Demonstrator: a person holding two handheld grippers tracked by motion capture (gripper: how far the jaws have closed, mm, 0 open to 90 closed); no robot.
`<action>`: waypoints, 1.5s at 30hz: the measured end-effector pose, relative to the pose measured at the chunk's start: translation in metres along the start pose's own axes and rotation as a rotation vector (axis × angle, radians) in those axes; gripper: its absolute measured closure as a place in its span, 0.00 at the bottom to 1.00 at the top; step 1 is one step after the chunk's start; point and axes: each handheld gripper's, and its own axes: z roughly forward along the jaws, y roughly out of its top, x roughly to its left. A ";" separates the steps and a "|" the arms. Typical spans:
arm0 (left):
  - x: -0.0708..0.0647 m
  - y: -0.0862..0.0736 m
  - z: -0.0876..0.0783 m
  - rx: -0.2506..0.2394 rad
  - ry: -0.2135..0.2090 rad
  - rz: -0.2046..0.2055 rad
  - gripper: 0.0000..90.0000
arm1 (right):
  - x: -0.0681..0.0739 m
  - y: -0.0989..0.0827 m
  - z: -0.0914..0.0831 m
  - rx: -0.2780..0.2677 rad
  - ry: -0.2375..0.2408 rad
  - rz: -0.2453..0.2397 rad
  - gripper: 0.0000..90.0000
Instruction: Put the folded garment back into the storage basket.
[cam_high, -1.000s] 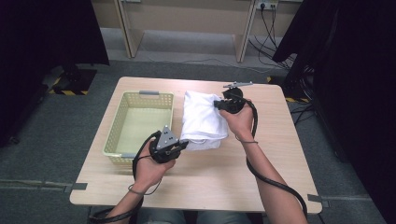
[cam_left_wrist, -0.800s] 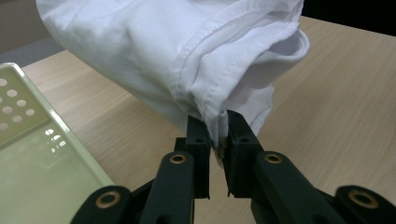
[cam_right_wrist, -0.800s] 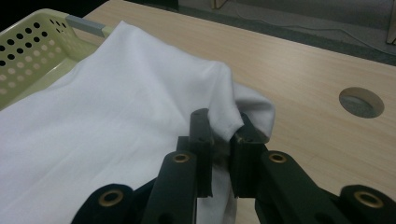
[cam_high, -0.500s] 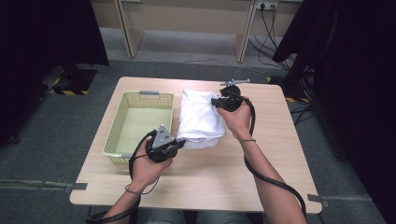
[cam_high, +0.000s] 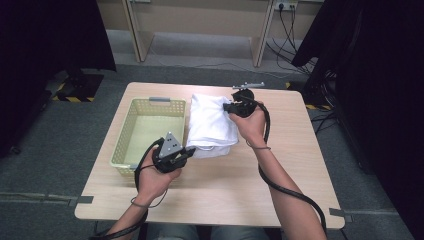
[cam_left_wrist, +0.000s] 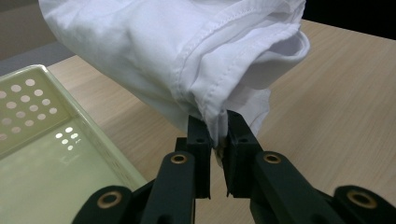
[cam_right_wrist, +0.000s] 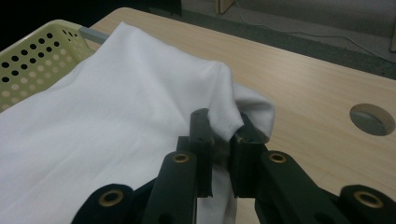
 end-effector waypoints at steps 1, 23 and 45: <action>0.000 0.000 0.000 0.000 0.000 0.000 0.91 | 0.000 0.000 0.000 0.000 0.000 0.000 0.90; 0.009 -0.006 -0.010 -0.010 0.018 -0.033 0.92 | 0.013 0.009 0.004 -0.006 0.011 -0.021 0.90; 0.016 -0.009 -0.017 -0.015 0.031 -0.064 0.92 | 0.024 0.017 0.007 -0.012 0.018 -0.036 0.90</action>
